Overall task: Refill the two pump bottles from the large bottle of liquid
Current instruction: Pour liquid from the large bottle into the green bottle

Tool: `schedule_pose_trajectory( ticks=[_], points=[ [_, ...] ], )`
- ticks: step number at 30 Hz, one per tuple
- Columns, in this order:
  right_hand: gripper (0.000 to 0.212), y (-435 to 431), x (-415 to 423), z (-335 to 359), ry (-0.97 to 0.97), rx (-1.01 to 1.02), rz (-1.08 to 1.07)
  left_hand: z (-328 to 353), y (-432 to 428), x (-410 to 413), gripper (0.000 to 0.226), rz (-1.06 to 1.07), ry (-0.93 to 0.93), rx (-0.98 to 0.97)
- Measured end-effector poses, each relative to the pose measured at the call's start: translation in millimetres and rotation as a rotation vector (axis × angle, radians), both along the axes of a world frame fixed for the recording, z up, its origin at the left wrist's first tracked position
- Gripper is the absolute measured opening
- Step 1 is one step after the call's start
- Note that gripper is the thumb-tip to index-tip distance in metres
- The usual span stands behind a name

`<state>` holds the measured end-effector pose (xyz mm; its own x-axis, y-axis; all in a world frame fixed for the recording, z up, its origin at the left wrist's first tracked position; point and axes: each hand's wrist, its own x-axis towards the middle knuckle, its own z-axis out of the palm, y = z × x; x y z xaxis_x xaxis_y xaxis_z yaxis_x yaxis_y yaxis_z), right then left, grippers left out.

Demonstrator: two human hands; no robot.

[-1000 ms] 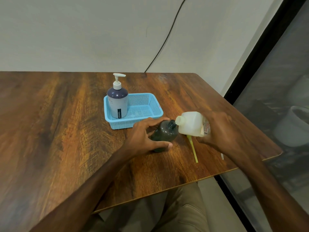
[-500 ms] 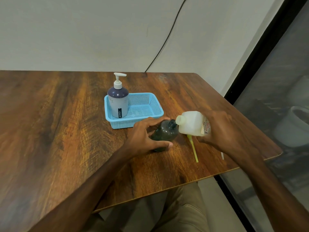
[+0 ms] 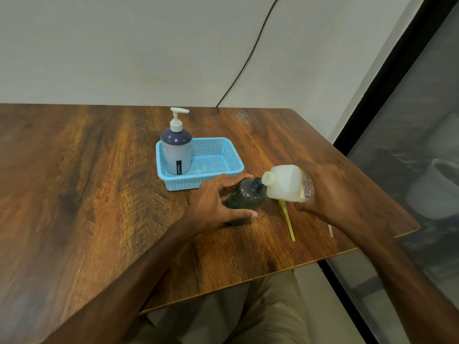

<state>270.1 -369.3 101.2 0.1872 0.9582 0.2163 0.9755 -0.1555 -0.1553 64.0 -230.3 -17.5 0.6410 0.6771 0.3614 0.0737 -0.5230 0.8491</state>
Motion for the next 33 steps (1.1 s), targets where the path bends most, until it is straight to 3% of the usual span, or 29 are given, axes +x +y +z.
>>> schedule_pose_trajectory(
  ticks=[12,16,19,26,29,33],
  points=[
    [0.072,0.4,0.9,5.3,-0.019,-0.077,0.002,2.8,-2.0,-0.5,0.089,0.014,0.046,0.005],
    [0.073,0.4,2.7,5.1,0.085,-0.119,-0.003,3.5,-2.0,-1.2,0.089,0.017,0.046,0.015],
    [0.074,0.2,2.7,4.6,0.008,-0.123,-0.006,3.1,-1.9,-1.2,0.089,0.02,0.046,0.02],
    [0.075,3.6,12.1,1.6,0.186,-0.211,-0.046,2.2,-4.2,-1.8,0.093,0.005,0.03,-0.005],
    [0.078,1.5,9.6,0.7,0.091,-0.172,-0.044,2.2,-4.5,-2.0,0.093,0.007,0.02,-0.009],
    [0.079,1.1,8.8,-0.1,0.109,-0.168,-0.045,0.7,-3.5,-1.8,0.091,0.003,0.018,-0.016]
  ],
)
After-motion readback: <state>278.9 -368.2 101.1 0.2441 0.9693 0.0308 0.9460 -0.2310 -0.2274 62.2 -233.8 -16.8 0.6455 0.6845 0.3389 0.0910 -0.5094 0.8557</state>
